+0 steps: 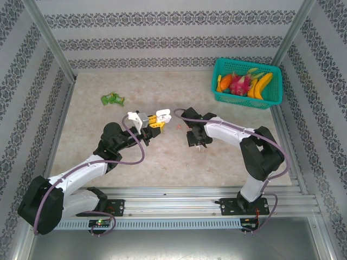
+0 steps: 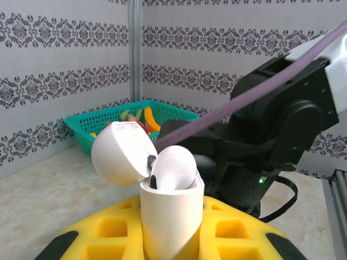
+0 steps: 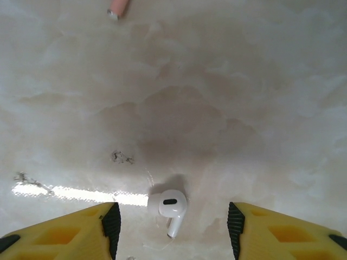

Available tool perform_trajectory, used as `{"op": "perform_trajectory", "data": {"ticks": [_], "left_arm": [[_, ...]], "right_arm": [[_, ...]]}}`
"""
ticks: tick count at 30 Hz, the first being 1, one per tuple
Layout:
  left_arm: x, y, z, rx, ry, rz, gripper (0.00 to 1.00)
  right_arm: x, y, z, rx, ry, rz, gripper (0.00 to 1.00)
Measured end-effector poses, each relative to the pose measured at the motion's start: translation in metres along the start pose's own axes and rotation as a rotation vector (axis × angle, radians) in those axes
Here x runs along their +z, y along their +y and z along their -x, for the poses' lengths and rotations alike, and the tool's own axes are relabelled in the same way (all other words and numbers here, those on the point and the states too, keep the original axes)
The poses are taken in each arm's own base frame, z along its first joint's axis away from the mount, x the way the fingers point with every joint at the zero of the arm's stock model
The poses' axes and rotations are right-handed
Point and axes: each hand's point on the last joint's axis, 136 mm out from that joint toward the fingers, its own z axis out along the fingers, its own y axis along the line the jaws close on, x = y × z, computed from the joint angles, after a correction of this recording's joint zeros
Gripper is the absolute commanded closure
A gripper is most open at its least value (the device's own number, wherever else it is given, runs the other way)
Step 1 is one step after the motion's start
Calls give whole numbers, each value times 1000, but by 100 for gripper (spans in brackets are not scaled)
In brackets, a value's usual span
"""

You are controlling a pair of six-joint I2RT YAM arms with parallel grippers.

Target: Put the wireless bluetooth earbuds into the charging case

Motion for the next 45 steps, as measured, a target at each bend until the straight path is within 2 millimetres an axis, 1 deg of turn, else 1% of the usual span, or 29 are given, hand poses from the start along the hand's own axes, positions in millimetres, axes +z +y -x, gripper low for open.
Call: {"op": "perform_trajectory", "data": {"ticks": [6,14,21,30,42,45], "left_arm": [[0,0,0,0,0,-1,100],[0,0,0,0,0,0,100],[0,0,0,-4,0,0,100],[0,0,0,-6,0,0,100],[0,0,0,-8,1,-1,100],[0,0,0,-9,1,-1,100]], "right_arm": [[16,3,-9,-12,55,-4,48],[25,2,-13,-19,80,-15,54],[25,4,-12,-26,79,-9,61],[26,5,-12,-29,80,3,62],[27,7,-12,-6,83,53,71],[26,7,-12,-3,77,60,72]]}}
